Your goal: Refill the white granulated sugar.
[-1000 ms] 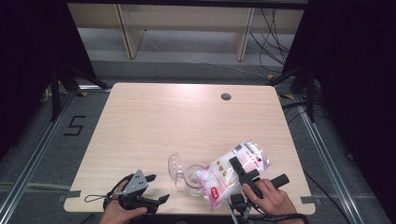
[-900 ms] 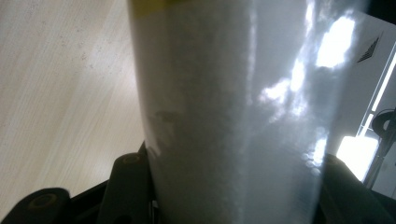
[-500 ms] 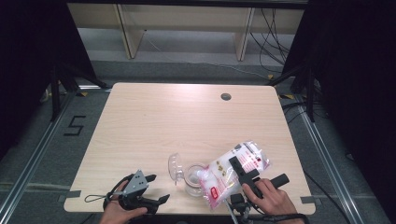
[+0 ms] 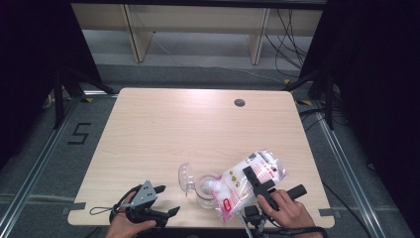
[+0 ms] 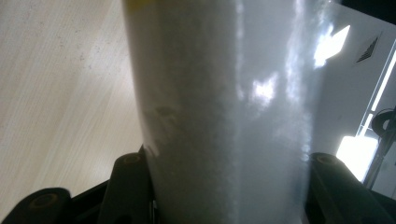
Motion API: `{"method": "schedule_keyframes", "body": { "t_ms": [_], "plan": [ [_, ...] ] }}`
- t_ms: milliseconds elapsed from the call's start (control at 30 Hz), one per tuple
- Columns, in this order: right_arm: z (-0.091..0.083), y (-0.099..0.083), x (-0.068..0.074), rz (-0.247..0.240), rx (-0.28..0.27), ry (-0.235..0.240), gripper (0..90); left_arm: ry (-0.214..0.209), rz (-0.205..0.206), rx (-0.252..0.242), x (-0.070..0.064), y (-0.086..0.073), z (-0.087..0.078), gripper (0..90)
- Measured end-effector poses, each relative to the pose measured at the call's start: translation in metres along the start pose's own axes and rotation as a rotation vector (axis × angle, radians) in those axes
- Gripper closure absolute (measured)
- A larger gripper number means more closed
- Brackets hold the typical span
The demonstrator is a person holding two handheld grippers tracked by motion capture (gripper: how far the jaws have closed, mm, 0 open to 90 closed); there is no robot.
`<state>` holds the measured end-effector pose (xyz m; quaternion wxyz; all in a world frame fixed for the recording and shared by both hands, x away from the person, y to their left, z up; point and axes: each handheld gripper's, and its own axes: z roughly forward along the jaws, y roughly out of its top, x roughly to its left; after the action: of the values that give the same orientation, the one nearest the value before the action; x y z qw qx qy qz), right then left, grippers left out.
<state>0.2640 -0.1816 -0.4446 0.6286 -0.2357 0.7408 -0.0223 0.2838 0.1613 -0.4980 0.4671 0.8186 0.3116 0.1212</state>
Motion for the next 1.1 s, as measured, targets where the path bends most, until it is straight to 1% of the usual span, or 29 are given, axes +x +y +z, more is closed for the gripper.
{"method": "schedule_keyframes", "body": {
  "t_ms": [133, 467, 600, 633, 667, 733, 767, 800, 833, 933, 967, 1000, 1033, 1100],
  "plan": [
    [-0.0002, -0.0002, -0.0002, 0.001, 0.001, 0.001, 53.8, 0.000, 0.001, 0.000, 0.0001, 0.0000, 0.0000, 15.9],
    [-0.0003, -0.0007, -0.0023, -0.023, -0.006, -0.002, 54.0, 0.004, 0.000, -0.001, -0.0001, 0.0000, -0.0001, 15.9],
    [-0.0005, -0.0009, -0.0019, -0.017, -0.002, -0.002, 54.1, 0.000, 0.000, 0.000, 0.0001, 0.0000, 0.0001, 15.9],
    [-0.0002, -0.0007, -0.0025, -0.023, -0.006, -0.003, 54.1, -0.002, -0.003, -0.012, 0.0000, -0.0005, 0.0008, 15.9],
    [-0.0004, -0.0008, -0.0024, -0.022, -0.005, -0.003, 54.1, 0.002, -0.001, -0.001, 0.0000, 0.0000, 0.0000, 15.9],
    [-0.0005, -0.0007, -0.0025, -0.023, -0.005, -0.003, 54.2, -0.001, 0.000, 0.000, 0.0001, 0.0000, 0.0000, 15.9],
    [-0.0005, -0.0007, -0.0028, -0.025, -0.006, -0.002, 54.2, 0.005, 0.000, -0.001, -0.0001, -0.0001, -0.0002, 15.9],
    [-0.0007, -0.0007, -0.0026, -0.023, -0.004, -0.002, 54.3, 0.011, 0.004, -0.001, 0.0003, 0.0000, -0.0004, 15.9],
    [-0.0007, -0.0007, -0.0027, -0.026, -0.005, -0.002, 54.3, 0.009, 0.024, -0.002, 0.0018, 0.0009, -0.0010, 16.0],
    [-0.0005, -0.0006, -0.0028, -0.029, -0.007, -0.003, 54.4, 0.007, 0.019, -0.005, 0.0015, 0.0005, -0.0005, 16.0],
    [-0.0006, -0.0006, -0.0027, -0.029, -0.007, -0.002, 54.5, 0.009, 0.032, 0.003, 0.0022, 0.0006, -0.0009, 15.9],
    [-0.0007, -0.0005, -0.0026, -0.029, -0.006, -0.002, 54.5, 0.005, 0.031, 0.000, 0.0019, 0.0007, -0.0005, 16.0],
    [-0.0002, -0.0003, -0.0037, -0.043, -0.014, -0.007, 54.5, 0.007, 0.000, -0.002, -0.0001, 0.0000, -0.0001, 15.9],
    [-0.0003, -0.0002, -0.0034, -0.042, -0.014, -0.011, 54.6, 0.006, 0.008, -0.001, 0.0005, 0.0001, -0.0003, 15.9]
  ]
}}
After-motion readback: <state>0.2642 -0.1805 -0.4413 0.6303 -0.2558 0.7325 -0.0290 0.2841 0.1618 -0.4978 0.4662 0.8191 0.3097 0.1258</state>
